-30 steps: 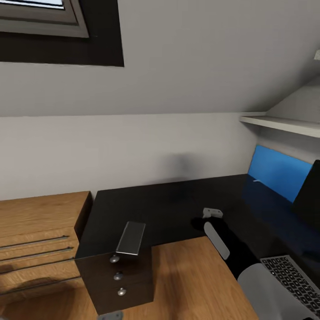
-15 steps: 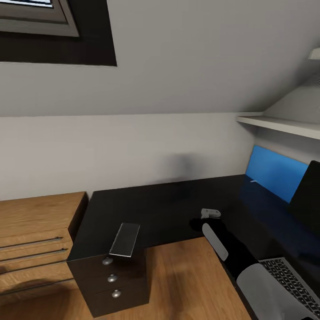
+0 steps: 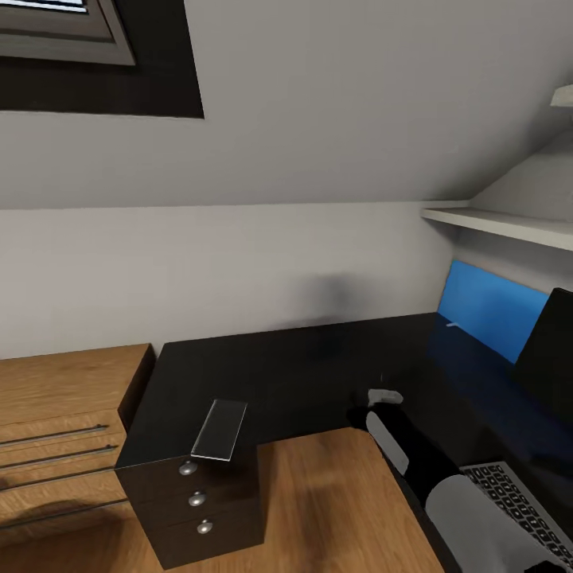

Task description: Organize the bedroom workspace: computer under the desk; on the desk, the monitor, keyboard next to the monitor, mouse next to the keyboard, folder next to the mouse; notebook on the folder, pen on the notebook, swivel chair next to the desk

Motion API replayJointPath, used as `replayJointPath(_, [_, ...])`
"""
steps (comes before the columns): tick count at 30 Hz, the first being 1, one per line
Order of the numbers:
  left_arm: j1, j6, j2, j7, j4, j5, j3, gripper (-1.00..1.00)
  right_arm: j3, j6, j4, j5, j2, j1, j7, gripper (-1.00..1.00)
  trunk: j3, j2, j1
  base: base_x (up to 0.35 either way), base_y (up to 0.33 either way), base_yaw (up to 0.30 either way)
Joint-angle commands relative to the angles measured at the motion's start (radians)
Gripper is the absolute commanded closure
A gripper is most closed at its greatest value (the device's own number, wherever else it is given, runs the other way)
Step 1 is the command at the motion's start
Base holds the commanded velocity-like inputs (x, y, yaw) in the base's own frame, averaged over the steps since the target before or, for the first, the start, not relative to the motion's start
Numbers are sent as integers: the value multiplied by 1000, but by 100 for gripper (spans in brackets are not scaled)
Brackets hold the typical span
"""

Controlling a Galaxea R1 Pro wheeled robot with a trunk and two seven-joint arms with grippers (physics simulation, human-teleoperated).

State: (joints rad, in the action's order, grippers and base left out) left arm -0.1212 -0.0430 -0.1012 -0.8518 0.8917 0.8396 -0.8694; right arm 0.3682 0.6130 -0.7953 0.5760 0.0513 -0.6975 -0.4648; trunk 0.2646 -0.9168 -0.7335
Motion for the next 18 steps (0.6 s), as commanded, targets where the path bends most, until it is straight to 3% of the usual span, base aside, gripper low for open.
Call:
replayJointPath(1, [-1,-4,-1,-7,2,3,-5,-100,5,-22,48,-4,4,-4,-9,100,1,-1,0,0,0,0])
replayJointPath(3, [-1,-2,-1,-7,3,3,-5,-100,4,-64,115,-18,13,-9,-5,100,1,-1,0,0,0,0])
replayJointPath(7, [-1,43,-1,-7,5,4,-5,-100,1,-174,324,-26,72,-83,66,100,1,-1,0,0,0,0])
replayJointPath(10, [-1,54,-1,-7,6,4,-5,-100,0,-230,422,-22,103,-132,103,100,1,-1,0,0,0,0])
replayJointPath(15, [-1,58,-1,-7,7,4,-5,-100,-1,-251,458,-21,121,-153,132,100,1,-1,0,128,0,0])
replayJointPath(18, [-1,58,0,-7,8,4,-5,-100,-18,-247,465,-18,147,-154,133,100,1,-1,0,144,0,0])
